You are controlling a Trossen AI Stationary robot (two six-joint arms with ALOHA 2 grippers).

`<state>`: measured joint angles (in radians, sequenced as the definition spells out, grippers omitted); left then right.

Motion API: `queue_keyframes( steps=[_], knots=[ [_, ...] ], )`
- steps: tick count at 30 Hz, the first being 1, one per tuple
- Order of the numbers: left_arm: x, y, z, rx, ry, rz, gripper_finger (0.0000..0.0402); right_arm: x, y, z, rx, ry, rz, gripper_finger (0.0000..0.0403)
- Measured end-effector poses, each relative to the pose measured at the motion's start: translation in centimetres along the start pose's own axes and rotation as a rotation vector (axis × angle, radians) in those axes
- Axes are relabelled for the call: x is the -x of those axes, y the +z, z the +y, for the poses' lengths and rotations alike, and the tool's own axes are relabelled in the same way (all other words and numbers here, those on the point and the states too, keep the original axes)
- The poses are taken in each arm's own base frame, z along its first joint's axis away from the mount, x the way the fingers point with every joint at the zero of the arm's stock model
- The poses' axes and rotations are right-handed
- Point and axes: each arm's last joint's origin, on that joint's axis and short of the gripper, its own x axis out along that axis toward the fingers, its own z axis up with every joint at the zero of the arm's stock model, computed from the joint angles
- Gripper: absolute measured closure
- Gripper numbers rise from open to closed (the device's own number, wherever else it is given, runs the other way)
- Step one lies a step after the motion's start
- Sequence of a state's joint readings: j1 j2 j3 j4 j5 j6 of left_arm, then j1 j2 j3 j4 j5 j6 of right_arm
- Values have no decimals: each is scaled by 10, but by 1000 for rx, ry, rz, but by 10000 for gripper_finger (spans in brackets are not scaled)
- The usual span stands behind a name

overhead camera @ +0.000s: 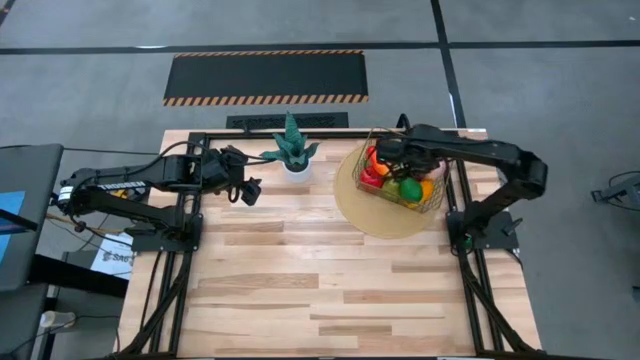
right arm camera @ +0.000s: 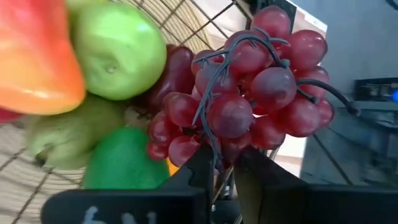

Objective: Build produce basket
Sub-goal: Put the grapes into the wire basket, then return to Home Position

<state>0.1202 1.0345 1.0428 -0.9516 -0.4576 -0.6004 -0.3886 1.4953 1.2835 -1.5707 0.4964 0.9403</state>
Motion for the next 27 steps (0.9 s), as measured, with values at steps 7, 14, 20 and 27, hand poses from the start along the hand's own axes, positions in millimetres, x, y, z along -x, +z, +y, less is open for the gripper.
queue_keyframes(
  steps=[7,14,20,27],
  knots=[
    [0,0,0,24,1,0,74,-19,14,11,84,-42,89,242],
    [7,6,0,20,-10,-18,74,9,21,-12,62,50,4,118],
    [53,40,3,-76,-118,-112,74,64,-4,-55,5,266,-201,93],
    [116,69,23,-181,-82,-269,74,102,-63,-119,32,591,-447,92]
  ],
)
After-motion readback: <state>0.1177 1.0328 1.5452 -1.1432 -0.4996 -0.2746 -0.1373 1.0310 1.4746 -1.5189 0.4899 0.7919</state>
